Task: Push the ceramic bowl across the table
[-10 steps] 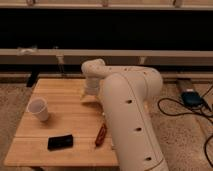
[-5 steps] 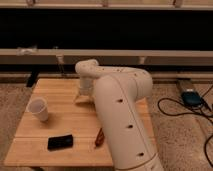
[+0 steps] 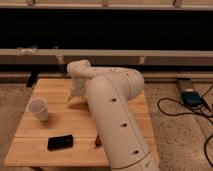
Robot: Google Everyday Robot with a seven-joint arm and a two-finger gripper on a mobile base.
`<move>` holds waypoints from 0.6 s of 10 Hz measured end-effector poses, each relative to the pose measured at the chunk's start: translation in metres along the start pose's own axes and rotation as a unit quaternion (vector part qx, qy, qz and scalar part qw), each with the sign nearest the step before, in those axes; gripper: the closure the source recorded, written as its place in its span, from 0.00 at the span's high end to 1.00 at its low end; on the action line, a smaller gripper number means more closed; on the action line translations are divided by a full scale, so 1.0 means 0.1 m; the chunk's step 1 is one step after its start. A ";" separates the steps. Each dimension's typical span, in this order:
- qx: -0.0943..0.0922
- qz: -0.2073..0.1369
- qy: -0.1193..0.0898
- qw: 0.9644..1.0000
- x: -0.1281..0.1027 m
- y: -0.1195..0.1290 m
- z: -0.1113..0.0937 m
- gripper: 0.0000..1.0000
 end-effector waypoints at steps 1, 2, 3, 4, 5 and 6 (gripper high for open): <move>-0.003 -0.012 0.003 1.000 0.04 0.08 0.00 0.80; -0.006 -0.025 0.006 1.000 0.09 0.18 -0.01 0.80; -0.008 -0.033 0.008 0.999 0.12 0.24 -0.01 0.80; -0.010 -0.041 0.011 0.999 0.16 0.28 -0.02 0.80; -0.012 -0.051 0.013 0.999 0.19 0.33 -0.02 0.80; -0.014 -0.059 0.016 0.998 0.23 0.38 -0.02 0.80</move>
